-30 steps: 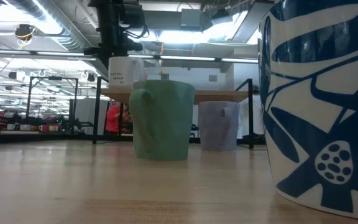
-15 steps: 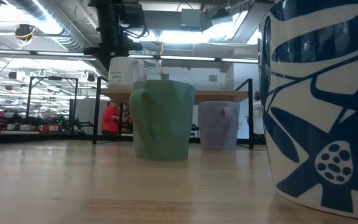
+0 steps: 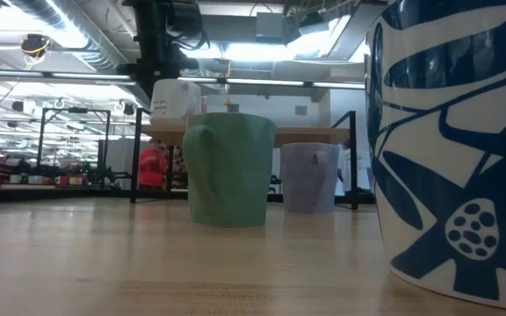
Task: Place coffee mugs
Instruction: Put the white-brown mug on the shelf, then put the violet mug on the shelf
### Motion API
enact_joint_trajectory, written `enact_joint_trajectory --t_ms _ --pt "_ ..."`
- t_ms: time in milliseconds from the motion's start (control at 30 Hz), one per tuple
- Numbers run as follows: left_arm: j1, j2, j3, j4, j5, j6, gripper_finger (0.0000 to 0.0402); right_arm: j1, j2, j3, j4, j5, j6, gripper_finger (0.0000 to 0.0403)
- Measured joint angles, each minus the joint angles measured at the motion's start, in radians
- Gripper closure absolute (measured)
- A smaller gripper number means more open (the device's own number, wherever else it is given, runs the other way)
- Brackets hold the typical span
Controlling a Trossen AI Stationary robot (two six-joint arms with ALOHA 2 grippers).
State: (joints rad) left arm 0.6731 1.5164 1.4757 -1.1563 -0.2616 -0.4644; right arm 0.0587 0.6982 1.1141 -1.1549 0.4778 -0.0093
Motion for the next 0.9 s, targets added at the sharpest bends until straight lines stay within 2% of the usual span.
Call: enact_joint_trajectory --t_ms 333,700,900 --pt "-0.002 -0.005 0.0 0.039 0.003 -0.045 0.0311 0.0 0.0 0.0 0.0 0.0 0.0 0.021" --pt "-0.015 -0.032 0.0 0.04 0.009 -0.014 0.031 0.0 0.0 0.0 0.0 0.0 0.0 0.021" --pt "-0.015 -0.075 0.0 0.047 -0.007 0.004 0.0295 0.0 0.0 0.0 0.0 0.0 0.0 0.021"
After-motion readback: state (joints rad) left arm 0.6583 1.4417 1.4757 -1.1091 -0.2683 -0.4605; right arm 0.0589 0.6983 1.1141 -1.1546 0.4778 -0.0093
